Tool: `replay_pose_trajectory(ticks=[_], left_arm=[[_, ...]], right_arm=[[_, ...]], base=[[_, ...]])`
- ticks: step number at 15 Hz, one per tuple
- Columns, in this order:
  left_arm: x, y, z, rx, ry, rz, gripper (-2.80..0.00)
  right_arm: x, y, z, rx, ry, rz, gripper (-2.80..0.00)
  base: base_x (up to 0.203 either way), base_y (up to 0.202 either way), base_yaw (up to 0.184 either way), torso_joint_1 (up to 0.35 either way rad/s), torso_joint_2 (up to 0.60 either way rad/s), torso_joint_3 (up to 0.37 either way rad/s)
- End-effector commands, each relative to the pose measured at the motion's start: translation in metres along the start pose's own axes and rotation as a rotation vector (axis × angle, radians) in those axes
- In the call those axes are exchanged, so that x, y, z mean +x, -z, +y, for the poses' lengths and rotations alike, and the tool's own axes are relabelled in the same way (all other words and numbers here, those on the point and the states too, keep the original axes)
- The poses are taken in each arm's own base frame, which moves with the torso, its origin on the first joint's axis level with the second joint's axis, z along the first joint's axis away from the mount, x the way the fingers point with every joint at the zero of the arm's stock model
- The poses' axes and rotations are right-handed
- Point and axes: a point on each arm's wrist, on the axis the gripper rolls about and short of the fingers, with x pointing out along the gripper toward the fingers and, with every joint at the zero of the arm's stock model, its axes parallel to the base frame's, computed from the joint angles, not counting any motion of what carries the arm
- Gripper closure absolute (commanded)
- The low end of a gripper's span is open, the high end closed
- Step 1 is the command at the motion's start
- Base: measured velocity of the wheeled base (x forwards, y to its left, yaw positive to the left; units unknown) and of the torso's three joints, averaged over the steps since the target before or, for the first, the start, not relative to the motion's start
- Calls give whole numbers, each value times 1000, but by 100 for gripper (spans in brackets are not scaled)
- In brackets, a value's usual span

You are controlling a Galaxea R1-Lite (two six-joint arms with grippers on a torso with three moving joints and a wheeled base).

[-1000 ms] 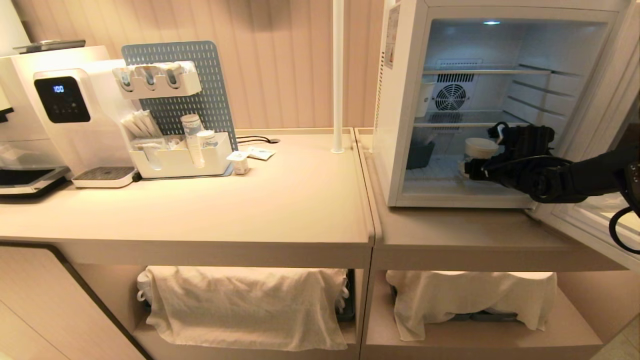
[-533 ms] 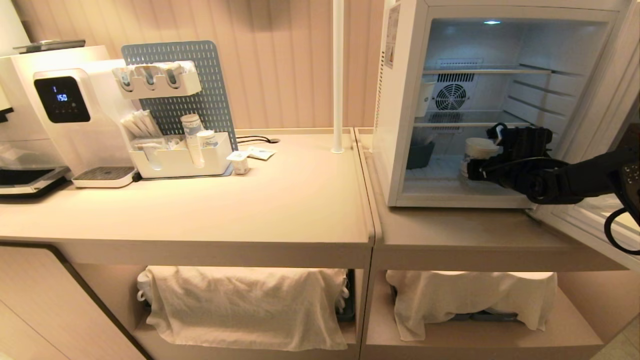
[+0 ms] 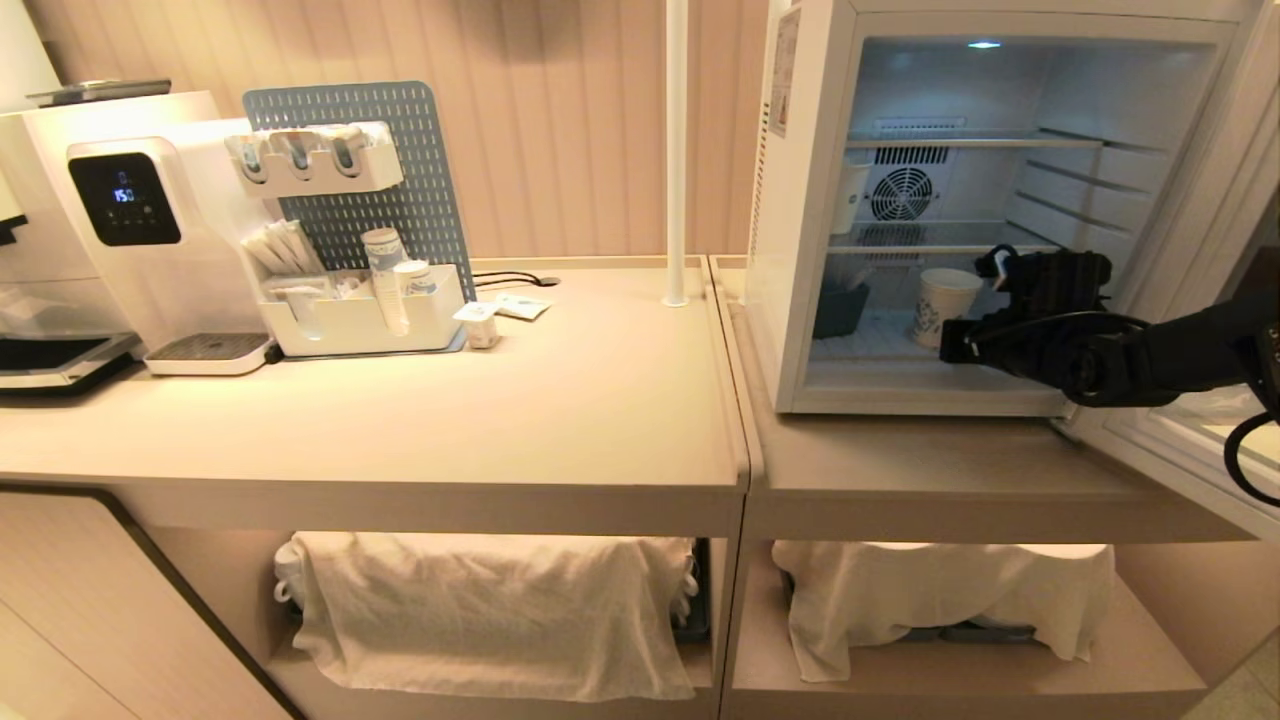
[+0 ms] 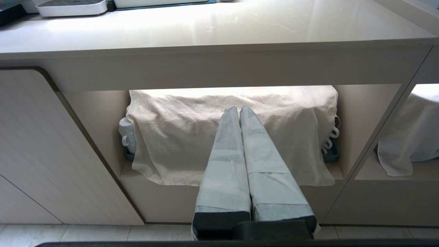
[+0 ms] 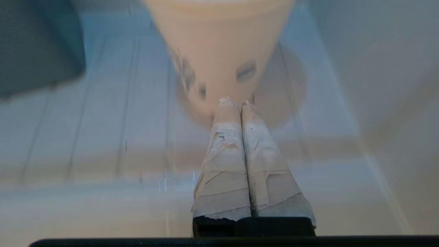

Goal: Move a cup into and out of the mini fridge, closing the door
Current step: Take the paper cup out of the freezer

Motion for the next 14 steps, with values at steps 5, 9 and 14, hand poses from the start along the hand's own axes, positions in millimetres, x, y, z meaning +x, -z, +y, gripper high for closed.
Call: replay_pose_trajectory(ticks=[5, 9, 14], left_arm=[[0, 0, 0, 0, 1, 0, 0], [0, 0, 0, 2, -1, 0, 0], [0, 0, 0, 2, -1, 0, 0]], right_arm=[[-23, -11, -2, -15, 0, 26, 0], [-25, -8, -1, -17, -3, 36, 0], [-22, -1, 1, -23, -7, 59, 0]], base=[[0, 0, 0, 0, 0, 0], [0, 0, 0, 0, 0, 0], [0, 0, 0, 0, 0, 0]])
